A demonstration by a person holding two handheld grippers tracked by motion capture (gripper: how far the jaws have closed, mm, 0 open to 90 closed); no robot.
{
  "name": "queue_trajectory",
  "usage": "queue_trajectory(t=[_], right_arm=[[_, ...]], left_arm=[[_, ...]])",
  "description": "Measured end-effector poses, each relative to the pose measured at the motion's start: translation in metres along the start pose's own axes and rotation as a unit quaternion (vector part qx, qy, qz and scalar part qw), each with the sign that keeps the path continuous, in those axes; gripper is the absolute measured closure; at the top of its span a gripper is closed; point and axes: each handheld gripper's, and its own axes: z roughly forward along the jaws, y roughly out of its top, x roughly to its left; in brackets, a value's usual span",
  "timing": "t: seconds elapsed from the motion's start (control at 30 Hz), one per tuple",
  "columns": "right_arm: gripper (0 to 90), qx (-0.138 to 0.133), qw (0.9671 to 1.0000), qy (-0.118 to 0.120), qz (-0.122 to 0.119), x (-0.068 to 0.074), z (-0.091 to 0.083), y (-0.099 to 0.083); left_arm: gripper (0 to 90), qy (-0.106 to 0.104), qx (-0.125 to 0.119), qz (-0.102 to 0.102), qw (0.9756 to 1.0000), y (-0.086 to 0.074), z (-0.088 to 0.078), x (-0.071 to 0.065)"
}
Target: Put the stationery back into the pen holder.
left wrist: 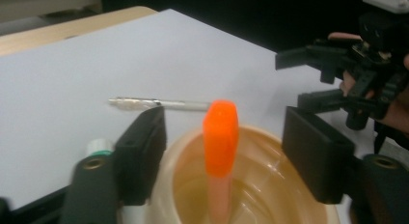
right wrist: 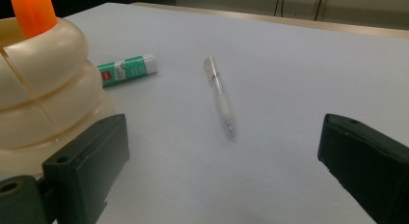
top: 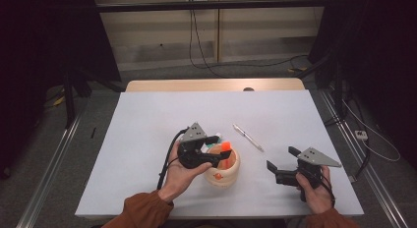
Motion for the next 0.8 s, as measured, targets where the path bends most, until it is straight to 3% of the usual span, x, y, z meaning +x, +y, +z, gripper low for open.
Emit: queue_trajectory(t=[0.13, 0.37, 0.6, 0.8], right_arm=[[3.7, 0.0, 1.0, 0.0, 0.0, 0.0, 0.0, 0.0], [3.7, 0.0, 1.0, 0.0, 0.0, 0.0, 0.0, 0.0], [3.7, 0.0, 1.0, 0.0, 0.0, 0.0, 0.0, 0.0], [3.7, 0.001, 1.0, 0.0, 0.0, 0.0, 0.0, 0.0]], left_arm=[[21.4, 0.006, -0.009, 0.003, 0.9999, 0.004, -0.006, 0.002], [11.0, 0.026, -0.002, -0.014, 0.9996, 0.005, -0.012, 0.013], [8.1, 0.046, 0.01, -0.019, 0.9987, 0.002, -0.021, 0.024], [6.2, 0.058, 0.021, -0.039, 0.9974, -0.001, -0.029, 0.038]])
